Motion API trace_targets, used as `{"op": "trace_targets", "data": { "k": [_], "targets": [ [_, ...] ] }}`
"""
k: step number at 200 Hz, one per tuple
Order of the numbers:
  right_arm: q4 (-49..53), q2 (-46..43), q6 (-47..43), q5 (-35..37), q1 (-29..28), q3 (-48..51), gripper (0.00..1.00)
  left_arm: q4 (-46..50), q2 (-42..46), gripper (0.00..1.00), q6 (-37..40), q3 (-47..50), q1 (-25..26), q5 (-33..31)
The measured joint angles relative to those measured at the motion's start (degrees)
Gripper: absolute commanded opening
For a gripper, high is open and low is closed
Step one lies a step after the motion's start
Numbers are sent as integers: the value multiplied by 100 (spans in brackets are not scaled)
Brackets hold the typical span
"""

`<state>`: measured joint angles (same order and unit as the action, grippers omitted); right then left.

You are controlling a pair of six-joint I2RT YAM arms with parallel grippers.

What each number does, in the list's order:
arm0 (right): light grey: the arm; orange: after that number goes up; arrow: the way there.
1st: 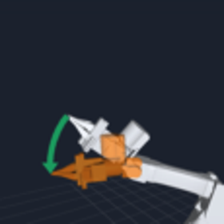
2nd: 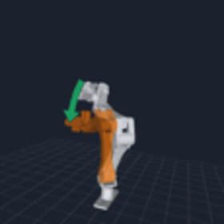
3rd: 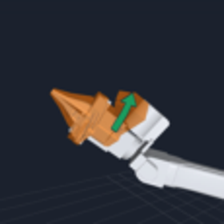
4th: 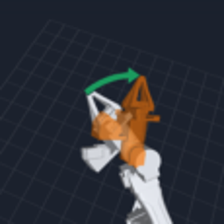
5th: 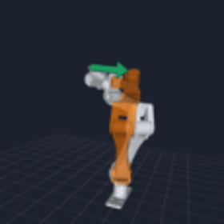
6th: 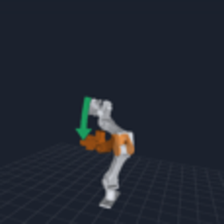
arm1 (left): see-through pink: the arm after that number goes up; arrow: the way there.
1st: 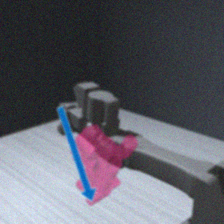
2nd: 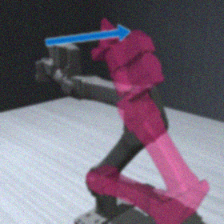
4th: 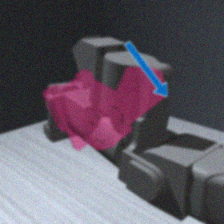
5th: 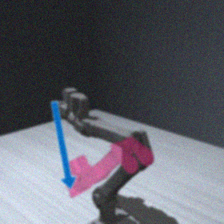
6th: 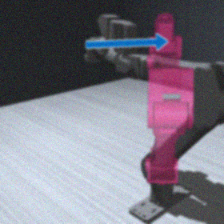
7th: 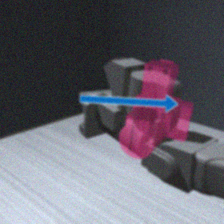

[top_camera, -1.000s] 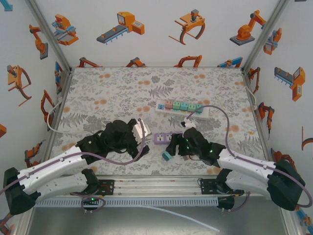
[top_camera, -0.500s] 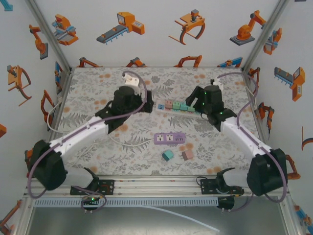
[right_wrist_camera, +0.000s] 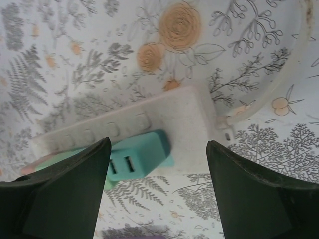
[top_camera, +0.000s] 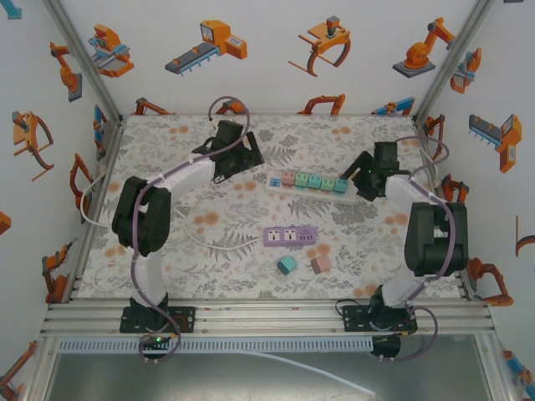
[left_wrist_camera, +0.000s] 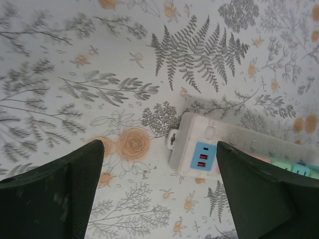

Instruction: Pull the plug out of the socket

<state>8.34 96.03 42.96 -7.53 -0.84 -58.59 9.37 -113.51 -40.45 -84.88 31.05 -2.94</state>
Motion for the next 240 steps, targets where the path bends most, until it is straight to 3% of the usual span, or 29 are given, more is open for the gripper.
{"op": "trace_targets", "data": {
  "k": [42,127,195,240],
  "targets": [
    [236,348,-654,-85,9,-411,64,201,-533,73,-26,-201,15,693],
    [518,448,-1051,-85,302,-485,74,308,-798,72,129,-221,85,1462],
    [273,938,-1073,-881,378,-549,58,195,-833,71,175,-199,85,1504],
    [297,1145,-1353,-1137,111,-793,56,-286,-37,71,149,1032,85,1486]
  ]
}}
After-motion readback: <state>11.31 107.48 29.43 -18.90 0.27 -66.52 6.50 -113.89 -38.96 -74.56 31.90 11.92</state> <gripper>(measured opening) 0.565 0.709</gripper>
